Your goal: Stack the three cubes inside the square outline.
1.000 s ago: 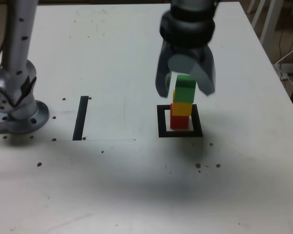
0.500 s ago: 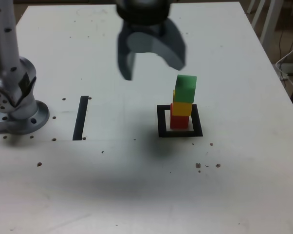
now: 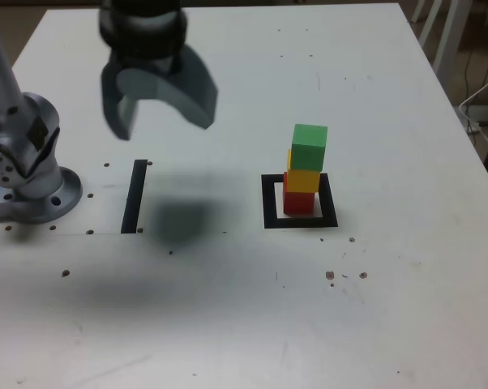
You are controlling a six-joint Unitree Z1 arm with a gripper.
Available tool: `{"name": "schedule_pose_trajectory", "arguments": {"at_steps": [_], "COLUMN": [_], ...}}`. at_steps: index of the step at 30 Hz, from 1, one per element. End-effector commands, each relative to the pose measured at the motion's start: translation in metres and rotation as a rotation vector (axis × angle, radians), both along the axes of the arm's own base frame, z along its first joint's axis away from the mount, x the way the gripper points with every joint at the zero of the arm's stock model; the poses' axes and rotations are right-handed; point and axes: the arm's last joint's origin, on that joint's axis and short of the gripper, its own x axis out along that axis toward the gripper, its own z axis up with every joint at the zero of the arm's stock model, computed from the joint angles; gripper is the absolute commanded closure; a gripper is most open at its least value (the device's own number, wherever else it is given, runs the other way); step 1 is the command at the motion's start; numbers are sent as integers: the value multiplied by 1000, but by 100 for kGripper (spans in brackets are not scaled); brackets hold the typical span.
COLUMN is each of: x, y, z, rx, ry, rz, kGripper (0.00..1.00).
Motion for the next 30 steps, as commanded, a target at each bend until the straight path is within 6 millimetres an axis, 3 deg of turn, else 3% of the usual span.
{"name": "schedule_pose_trajectory", "arguments": {"at_steps": [1,15,30], "x": [-9,-36,-46], "y": [1,2,5], "z": [-6,-45,-62], "rx": [-8,-63,-67], "ry": [-4,21,14], "rz": [9,27,45], "kGripper": [1,1,1]}}
